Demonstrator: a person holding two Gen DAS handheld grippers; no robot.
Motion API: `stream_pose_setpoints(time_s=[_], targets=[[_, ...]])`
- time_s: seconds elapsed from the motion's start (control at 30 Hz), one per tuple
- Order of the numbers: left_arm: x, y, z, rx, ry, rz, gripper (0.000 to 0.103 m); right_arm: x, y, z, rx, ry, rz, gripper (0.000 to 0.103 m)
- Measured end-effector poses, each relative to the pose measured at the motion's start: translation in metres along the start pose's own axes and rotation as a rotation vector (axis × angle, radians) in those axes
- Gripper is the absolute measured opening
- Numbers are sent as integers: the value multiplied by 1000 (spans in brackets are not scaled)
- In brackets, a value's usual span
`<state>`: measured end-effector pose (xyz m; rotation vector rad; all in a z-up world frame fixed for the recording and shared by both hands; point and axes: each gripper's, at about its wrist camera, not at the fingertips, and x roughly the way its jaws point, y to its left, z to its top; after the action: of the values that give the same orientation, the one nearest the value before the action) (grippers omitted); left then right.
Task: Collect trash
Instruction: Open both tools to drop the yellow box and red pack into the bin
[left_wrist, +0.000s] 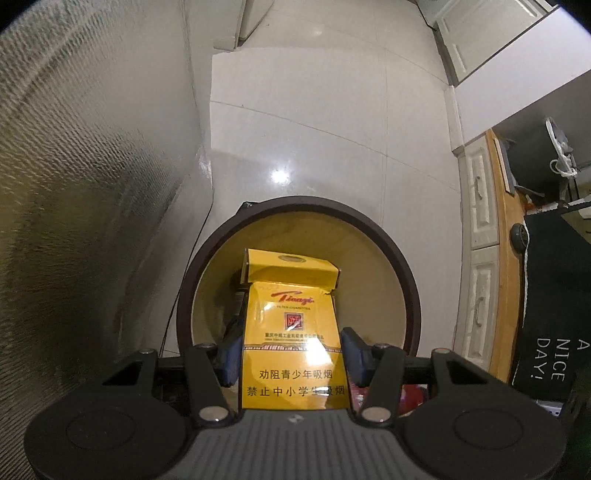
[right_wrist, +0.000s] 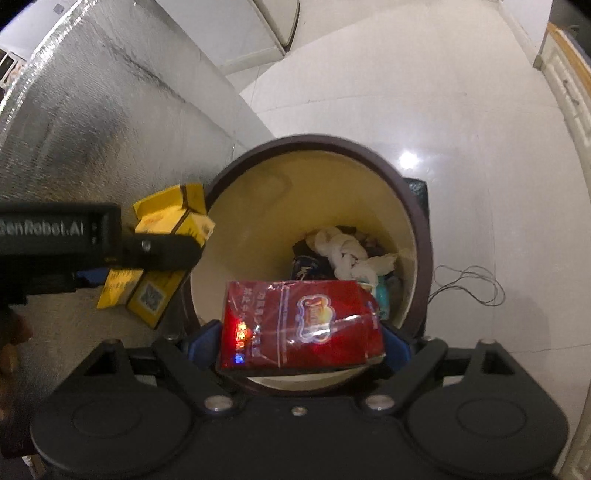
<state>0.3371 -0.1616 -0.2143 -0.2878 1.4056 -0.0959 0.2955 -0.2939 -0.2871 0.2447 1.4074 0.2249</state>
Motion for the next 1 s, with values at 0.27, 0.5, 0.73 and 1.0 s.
stream_pose_setpoints(time_s=[0.27, 0.5, 0.73, 1.0], targets=[[20, 1, 5, -41, 25, -23, 54, 12, -12, -5, 6, 25, 1, 100], [33, -6, 14, -60, -3, -45, 90, 7, -29, -6, 22, 7, -18, 103], [43, -5, 14, -27, 33, -1, 96, 0, -39, -3, 42, -37, -28, 103], [44, 2, 5, 33, 54, 52, 103, -5, -38, -4, 34, -66, -53, 103]])
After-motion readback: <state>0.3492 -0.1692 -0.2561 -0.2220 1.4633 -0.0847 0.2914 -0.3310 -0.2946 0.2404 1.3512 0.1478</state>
